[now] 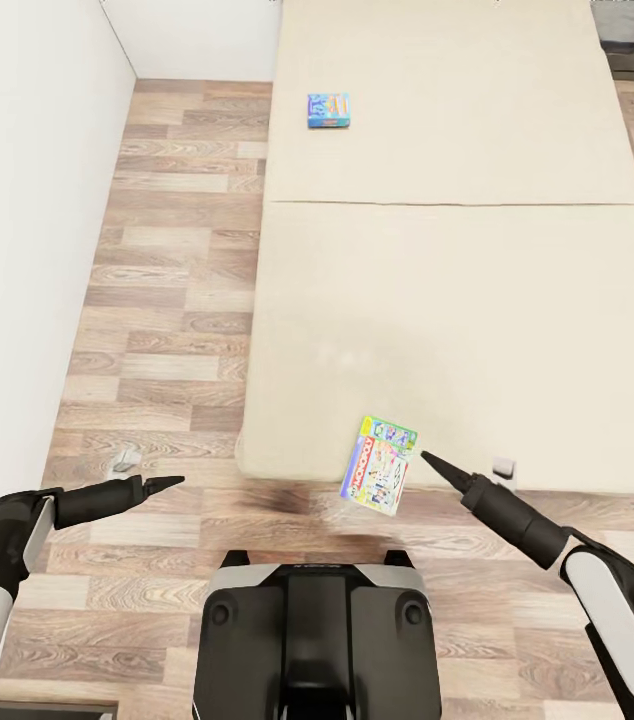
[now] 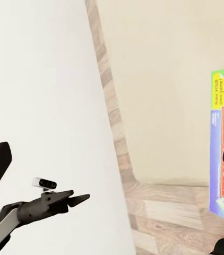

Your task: Put all the toys in the child's room - the three board games (two on the bed and one on the table), the two jigsaw puzzles on the table, and the tennis ball on the table - inside the toy box on the table in the child's room.

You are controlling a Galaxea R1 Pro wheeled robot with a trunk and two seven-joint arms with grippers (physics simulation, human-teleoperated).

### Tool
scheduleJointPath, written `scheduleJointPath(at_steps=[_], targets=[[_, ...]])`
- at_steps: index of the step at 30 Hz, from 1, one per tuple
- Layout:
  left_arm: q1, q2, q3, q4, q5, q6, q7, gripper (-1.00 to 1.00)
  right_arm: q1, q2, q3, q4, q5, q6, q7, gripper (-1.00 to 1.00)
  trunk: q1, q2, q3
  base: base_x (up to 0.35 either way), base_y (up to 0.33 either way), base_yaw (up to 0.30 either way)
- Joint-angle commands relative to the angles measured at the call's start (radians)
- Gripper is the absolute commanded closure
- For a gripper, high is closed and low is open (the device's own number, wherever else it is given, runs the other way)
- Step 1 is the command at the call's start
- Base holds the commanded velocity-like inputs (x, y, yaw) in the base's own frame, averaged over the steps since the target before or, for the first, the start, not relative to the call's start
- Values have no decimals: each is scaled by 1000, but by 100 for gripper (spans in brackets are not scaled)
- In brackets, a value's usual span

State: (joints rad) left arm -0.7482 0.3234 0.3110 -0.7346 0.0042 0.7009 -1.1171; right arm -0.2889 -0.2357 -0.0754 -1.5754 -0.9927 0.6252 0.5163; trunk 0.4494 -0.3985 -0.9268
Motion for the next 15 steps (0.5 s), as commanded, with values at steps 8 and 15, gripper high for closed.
scheduleJointPath(at_steps=[8,15], targets=[[0,0,1,0,-1,9,-4,-100,13,2,-36,25,-5,5,44,-100,1,-1,9,-4,0,0],[0,1,1,0,-2,9,-4,-100,20,7,-35,72,23,-76,48,-100,1,-1,20,-62,0,0]])
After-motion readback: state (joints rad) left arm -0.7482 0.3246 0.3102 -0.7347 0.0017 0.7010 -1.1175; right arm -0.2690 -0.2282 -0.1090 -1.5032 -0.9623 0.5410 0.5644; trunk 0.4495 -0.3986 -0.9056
